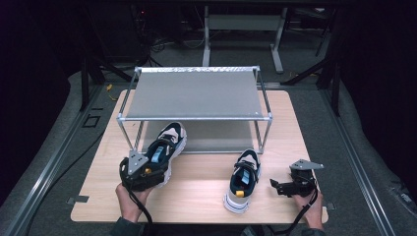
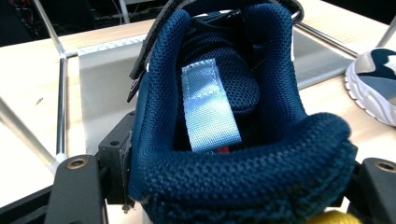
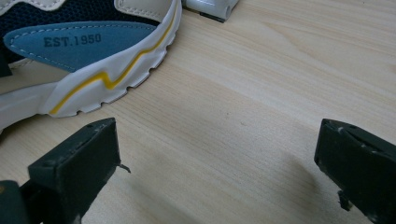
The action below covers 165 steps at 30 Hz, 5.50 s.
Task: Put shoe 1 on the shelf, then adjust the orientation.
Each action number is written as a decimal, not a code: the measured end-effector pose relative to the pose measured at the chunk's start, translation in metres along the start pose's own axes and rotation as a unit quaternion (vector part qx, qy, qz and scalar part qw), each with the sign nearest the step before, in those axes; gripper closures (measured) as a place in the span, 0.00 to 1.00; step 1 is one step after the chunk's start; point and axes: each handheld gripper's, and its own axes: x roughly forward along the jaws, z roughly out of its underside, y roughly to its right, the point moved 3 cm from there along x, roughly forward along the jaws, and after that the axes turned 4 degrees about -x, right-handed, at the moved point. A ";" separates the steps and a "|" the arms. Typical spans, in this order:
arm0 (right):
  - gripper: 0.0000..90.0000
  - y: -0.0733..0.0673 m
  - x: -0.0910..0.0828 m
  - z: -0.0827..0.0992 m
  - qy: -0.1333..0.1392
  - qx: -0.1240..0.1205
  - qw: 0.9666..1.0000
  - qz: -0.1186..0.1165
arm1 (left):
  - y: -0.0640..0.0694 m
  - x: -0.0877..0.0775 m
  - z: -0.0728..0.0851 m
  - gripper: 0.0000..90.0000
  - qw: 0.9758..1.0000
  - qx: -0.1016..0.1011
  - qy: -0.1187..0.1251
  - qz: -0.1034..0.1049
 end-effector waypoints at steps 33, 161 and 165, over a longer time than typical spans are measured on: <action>0.00 0.001 0.000 0.000 -0.003 0.002 1.000 -0.002 | 0.014 0.101 -0.016 0.30 0.998 -0.045 -0.014 -0.037; 0.09 -0.075 -0.062 -0.064 0.023 0.052 0.998 0.008 | -0.069 -0.032 0.078 0.00 0.990 -0.068 -0.103 -0.066; 0.16 -0.085 -0.058 -0.073 0.021 0.046 0.999 0.002 | -0.069 -0.030 0.078 0.00 0.990 -0.066 -0.106 -0.064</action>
